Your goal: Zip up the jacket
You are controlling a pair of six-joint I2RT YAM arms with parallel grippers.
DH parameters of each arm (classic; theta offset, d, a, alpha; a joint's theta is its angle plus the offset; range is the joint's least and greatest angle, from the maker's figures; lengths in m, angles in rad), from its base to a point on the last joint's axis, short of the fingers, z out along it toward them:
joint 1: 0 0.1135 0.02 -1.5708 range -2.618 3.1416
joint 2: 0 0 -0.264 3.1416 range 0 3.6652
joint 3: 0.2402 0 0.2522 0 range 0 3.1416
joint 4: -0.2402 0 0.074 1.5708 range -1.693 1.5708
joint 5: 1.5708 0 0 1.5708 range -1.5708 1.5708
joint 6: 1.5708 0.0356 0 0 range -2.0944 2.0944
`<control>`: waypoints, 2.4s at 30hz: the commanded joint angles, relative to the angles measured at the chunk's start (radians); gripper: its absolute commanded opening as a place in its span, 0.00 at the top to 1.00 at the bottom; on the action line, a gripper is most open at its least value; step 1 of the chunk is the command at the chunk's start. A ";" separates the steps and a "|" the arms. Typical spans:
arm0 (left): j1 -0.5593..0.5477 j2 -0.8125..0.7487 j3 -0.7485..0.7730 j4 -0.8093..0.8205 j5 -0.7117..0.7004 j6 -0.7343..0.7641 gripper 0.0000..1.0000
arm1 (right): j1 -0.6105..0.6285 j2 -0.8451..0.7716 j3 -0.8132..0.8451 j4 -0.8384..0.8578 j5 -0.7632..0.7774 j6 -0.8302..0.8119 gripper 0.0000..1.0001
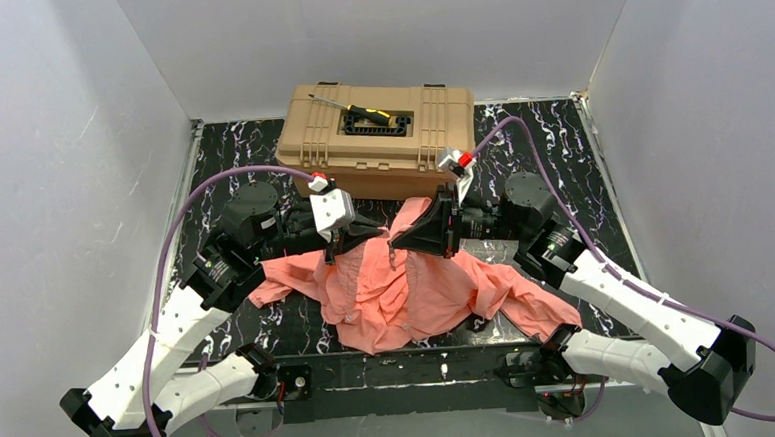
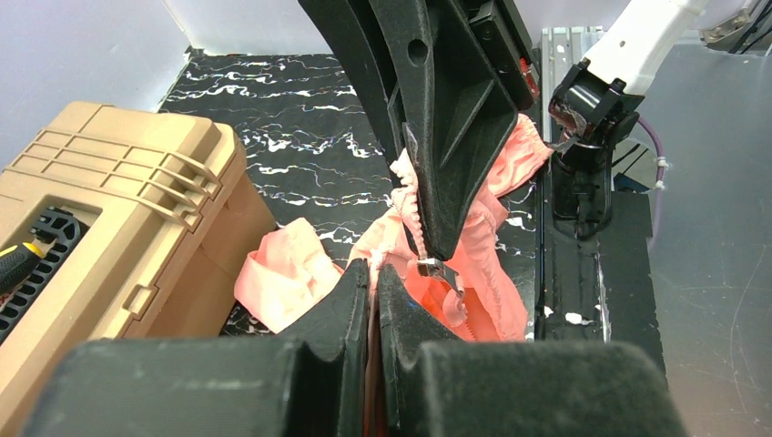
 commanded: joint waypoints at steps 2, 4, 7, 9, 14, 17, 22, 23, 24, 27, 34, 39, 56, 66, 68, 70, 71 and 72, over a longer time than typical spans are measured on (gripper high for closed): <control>-0.003 -0.007 0.044 0.001 0.026 0.004 1.00 | 0.004 -0.019 0.058 0.015 0.022 -0.021 0.99; -0.004 -0.005 0.047 -0.001 0.034 0.004 1.00 | 0.004 -0.021 0.060 0.016 0.028 -0.023 0.99; -0.003 0.000 0.049 -0.007 0.042 0.002 1.00 | 0.004 -0.022 0.061 0.020 0.032 -0.026 0.99; -0.004 0.002 0.050 -0.006 0.043 0.003 1.00 | 0.004 -0.020 0.063 0.021 0.031 -0.027 0.99; -0.006 0.003 0.051 -0.008 0.049 0.005 1.00 | 0.004 -0.015 0.065 0.024 0.025 -0.026 0.99; -0.005 0.001 0.050 -0.011 0.050 0.004 1.00 | 0.004 -0.018 0.064 0.031 0.027 -0.025 0.99; -0.006 0.001 0.048 -0.013 0.052 0.004 1.00 | 0.004 -0.031 0.056 0.044 0.043 -0.026 0.99; -0.006 0.000 0.048 -0.013 0.052 0.004 1.00 | 0.004 -0.032 0.054 0.044 0.044 -0.024 0.99; -0.005 0.000 0.047 -0.013 0.053 0.005 1.00 | 0.004 -0.031 0.054 0.044 0.044 -0.024 0.99; -0.005 -0.002 0.045 -0.013 0.055 0.004 1.00 | 0.004 -0.033 0.054 0.046 0.045 -0.022 0.99; -0.007 0.000 0.046 -0.013 0.054 0.004 1.00 | 0.004 -0.031 0.049 0.048 0.038 -0.019 0.99; -0.007 -0.007 0.045 -0.006 0.028 0.006 1.00 | 0.004 -0.032 0.036 0.031 0.026 -0.010 0.99; -0.007 -0.017 0.037 -0.005 0.022 0.006 1.00 | 0.004 -0.007 0.049 0.036 0.000 0.000 0.99; -0.009 -0.009 0.038 -0.010 0.050 0.005 1.00 | 0.004 0.015 0.069 0.046 -0.004 -0.007 0.99; -0.009 -0.008 0.041 -0.013 0.053 0.007 1.00 | 0.004 0.008 0.072 0.048 0.006 -0.011 0.99; -0.009 -0.008 0.040 -0.015 0.050 0.008 1.00 | 0.004 -0.004 0.069 0.052 0.015 -0.012 0.99; -0.008 -0.007 0.041 -0.016 0.049 0.008 1.00 | 0.004 -0.010 0.067 0.054 0.017 -0.015 0.99; -0.008 -0.007 0.042 -0.016 0.049 0.008 1.00 | 0.004 -0.018 0.063 0.057 0.018 -0.014 0.99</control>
